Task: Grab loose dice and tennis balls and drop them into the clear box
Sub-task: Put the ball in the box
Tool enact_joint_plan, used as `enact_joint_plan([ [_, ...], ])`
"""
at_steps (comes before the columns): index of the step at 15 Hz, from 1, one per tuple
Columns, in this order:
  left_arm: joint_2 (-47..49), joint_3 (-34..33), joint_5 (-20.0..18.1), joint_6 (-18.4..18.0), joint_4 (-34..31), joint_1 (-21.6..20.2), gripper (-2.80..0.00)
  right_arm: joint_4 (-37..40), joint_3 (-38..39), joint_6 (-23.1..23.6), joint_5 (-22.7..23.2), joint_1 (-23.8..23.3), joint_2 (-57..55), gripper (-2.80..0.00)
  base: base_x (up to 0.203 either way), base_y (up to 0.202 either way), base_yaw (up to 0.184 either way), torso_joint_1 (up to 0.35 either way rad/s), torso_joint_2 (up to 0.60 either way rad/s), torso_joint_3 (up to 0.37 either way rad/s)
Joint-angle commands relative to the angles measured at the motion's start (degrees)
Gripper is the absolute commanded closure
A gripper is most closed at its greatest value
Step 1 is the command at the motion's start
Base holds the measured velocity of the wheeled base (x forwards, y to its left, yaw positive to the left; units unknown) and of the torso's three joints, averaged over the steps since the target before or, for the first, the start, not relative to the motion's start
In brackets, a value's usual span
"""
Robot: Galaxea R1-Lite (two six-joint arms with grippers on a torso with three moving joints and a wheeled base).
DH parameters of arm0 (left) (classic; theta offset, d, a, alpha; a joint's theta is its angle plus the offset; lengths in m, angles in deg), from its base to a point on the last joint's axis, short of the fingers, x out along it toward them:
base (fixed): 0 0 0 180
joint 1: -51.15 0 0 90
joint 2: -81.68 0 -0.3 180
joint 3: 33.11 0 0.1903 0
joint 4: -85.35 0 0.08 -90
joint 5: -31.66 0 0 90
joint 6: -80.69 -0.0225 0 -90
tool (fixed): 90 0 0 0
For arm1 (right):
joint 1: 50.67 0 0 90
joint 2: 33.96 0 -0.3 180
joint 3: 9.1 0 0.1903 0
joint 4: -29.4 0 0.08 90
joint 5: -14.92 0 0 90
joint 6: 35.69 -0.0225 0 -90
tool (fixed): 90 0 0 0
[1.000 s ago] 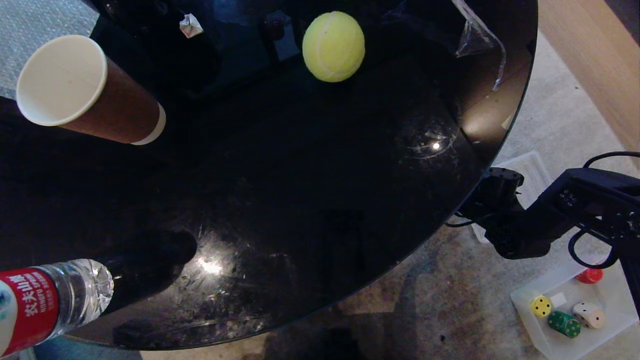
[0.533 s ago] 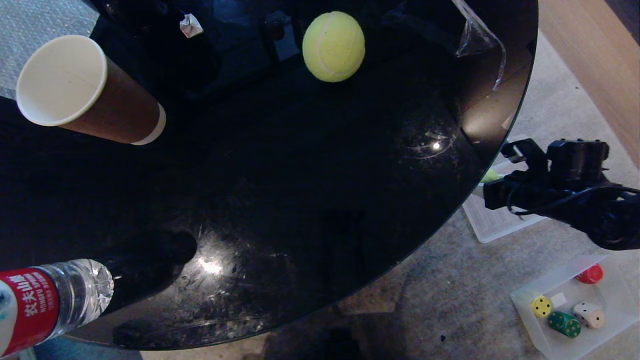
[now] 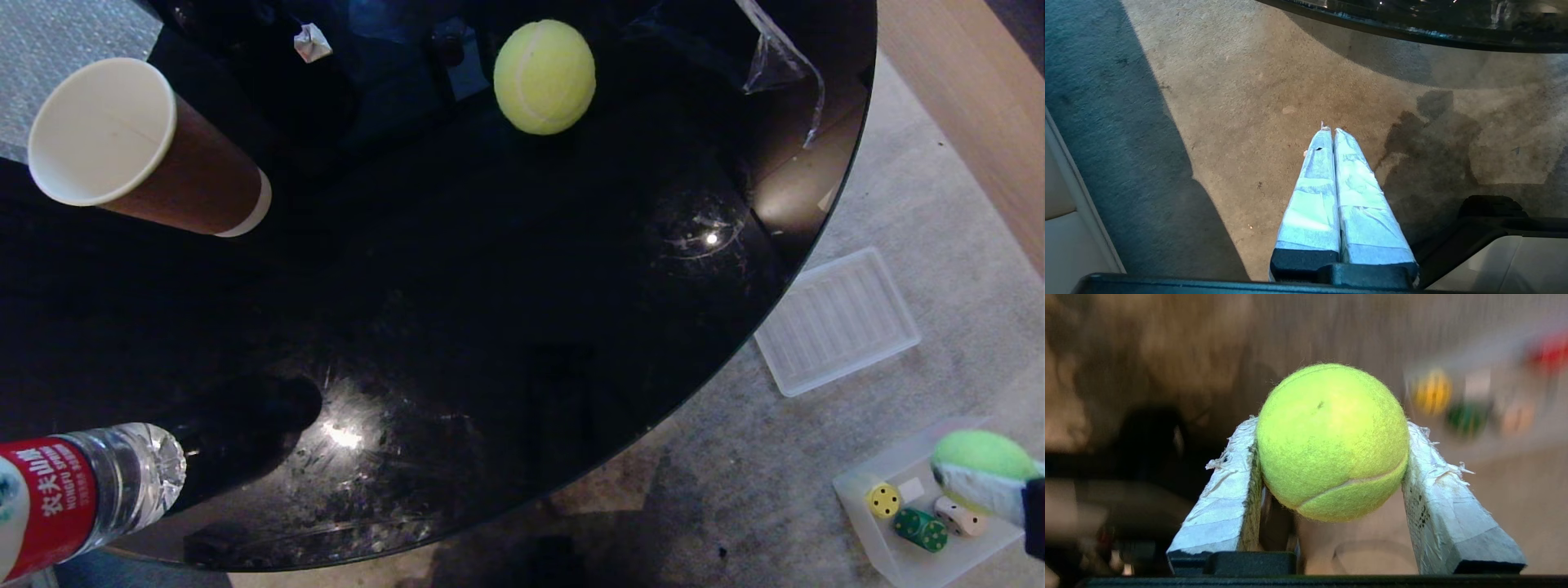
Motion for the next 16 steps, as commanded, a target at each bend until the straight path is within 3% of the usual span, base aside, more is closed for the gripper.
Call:
enact_joint_plan([
  [1,0.0,0.0,0.0,0.0,0.0,0.0,0.0,5.1,9.6,-1.0,-0.1,-1.2,22.1,0.0,0.0,0.0,0.0,0.0,0.0,0.0],
  [5,0.0,0.0,0.0,0.0,0.0,0.0,0.0,8.8,16.9,-1.5,-2.0,-1.9,36.2,0.0,0.0,0.0,0.0,0.0,0.0,0.0],
  [8,0.0,0.0,0.0,0.0,0.0,0.0,0.0,-1.9,21.4,-0.2,-3.2,-0.4,36.4,0.0,0.0,0.0,0.0,0.0,0.0,0.0],
  [10,0.0,0.0,0.0,0.0,0.0,0.0,0.0,-0.6,22.4,0.1,-5.7,3.7,39.6,0.0,0.0,0.0,0.0,0.0,0.0,0.0],
  [16,0.0,0.0,0.0,0.0,0.0,0.0,0.0,1.6,22.5,1.5,-6.0,4.9,52.9,0.0,0.0,0.0,0.0,0.0,0.0,0.0],
])
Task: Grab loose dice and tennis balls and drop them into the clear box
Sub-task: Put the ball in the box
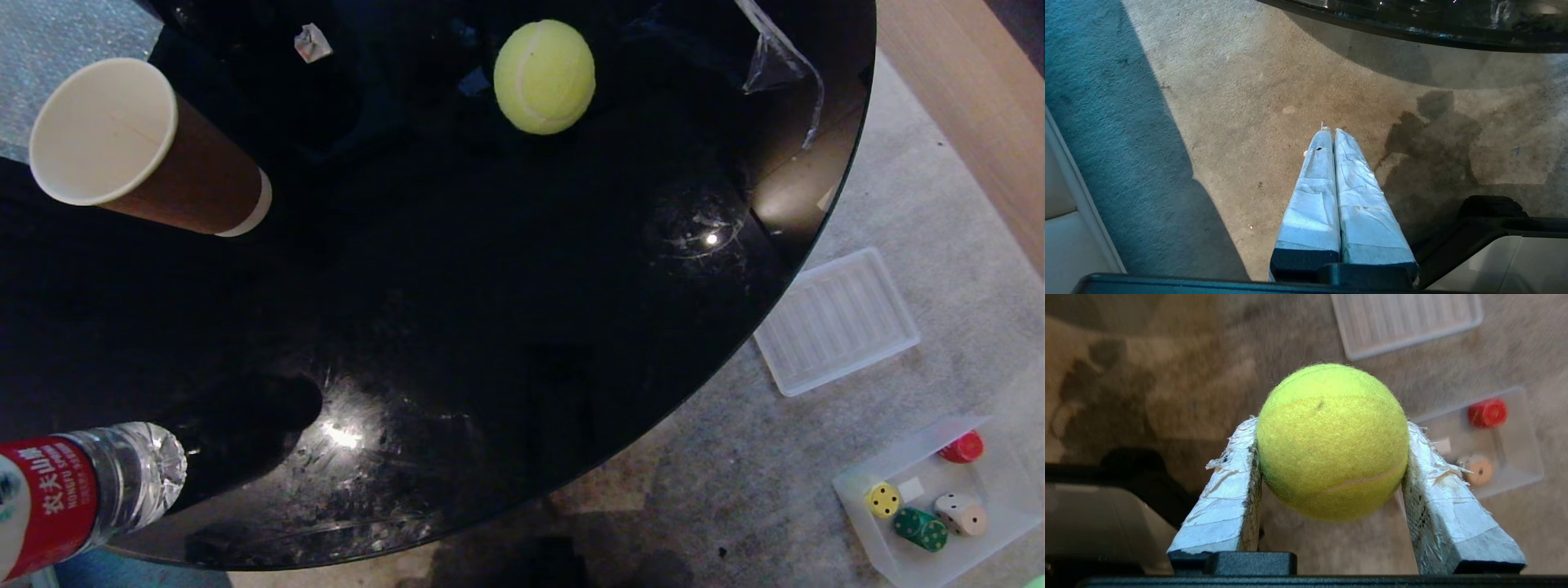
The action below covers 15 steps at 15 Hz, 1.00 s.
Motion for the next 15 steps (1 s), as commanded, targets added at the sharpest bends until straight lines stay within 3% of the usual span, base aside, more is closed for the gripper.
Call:
enact_joint_plan([
  [1,0.0,0.0,0.0,0.0,0.0,0.0,0.0,0.3,0.1,-0.5,0.0,0.2,3.6,0.0,0.0,0.0,0.0,0.0,0.0,0.0],
  [15,0.0,0.0,0.0,0.1,0.0,0.0,0.0,0.2,0.1,-1.0,-0.1,0.3,3.6,0.0,0.0,0.0,0.0,0.0,0.0,0.0],
])
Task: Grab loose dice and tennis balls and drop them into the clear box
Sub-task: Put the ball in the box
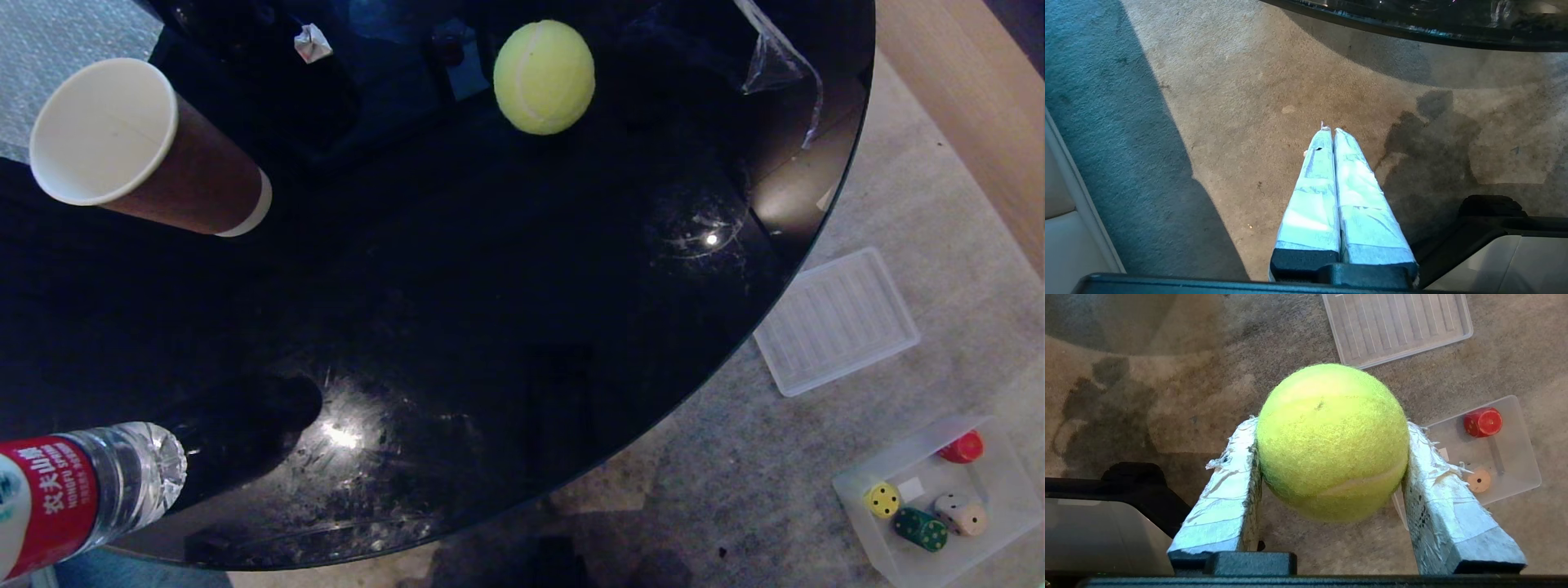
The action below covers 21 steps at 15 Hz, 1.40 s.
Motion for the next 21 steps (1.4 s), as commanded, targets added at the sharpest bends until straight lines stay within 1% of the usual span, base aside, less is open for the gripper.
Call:
enact_joint_plan([
  [1,0.0,0.0,0.0,0.0,0.0,0.0,0.0,0.0,0.0,0.1,0.1,0.0,-0.2,0.0,0.0,0.0,0.0,0.0,0.0,0.0],
  [3,0.1,0.0,0.0,0.0,0.0,0.0,0.0,0.1,0.0,0.1,0.0,0.0,-0.2,0.0,-0.115,0.0,0.004,0.003,0.0,0.004],
  [13,0.1,0.0,0.0,0.0,0.0,0.0,0.0,0.1,0.0,0.1,0.0,0.0,-0.2,0.0,-0.184,0.0,-0.001,0.001,0.0,0.001],
  [21,0.0,0.0,0.0,-0.1,0.0,0.0,0.0,0.1,0.0,0.1,0.0,0.0,-0.2,0.0,-0.011,0.0,0.0,0.0,0.0,0.001],
])
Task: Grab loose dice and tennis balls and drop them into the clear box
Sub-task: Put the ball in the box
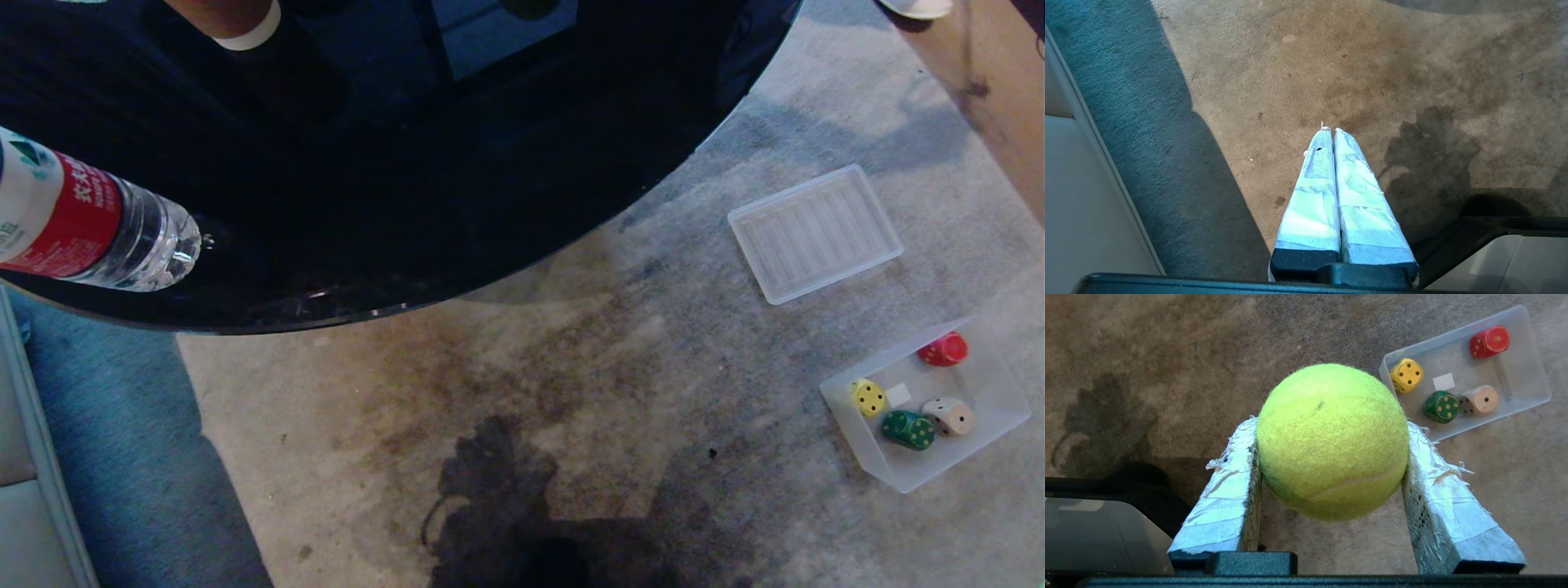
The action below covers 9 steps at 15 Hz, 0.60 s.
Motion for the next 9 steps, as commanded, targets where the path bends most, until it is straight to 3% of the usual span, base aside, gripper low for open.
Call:
enact_joint_plan([
  [1,0.0,0.0,0.0,0.0,0.0,0.0,0.0,0.0,0.0,-0.1,0.0,0.0,-0.2,0.0,0.0,0.0,0.0,0.0,0.0,0.0],
  [4,0.0,0.0,0.0,0.0,0.0,0.0,0.0,0.0,0.0,-0.1,0.0,0.0,-0.2,0.0,0.001,0.0,-0.03,0.001,0.0,0.001],
  [9,0.0,0.0,0.0,0.0,0.0,0.0,0.0,-0.1,0.0,-0.1,0.0,0.0,-0.2,0.0,0.002,0.01,-0.161,0.001,0.0,0.002],
])
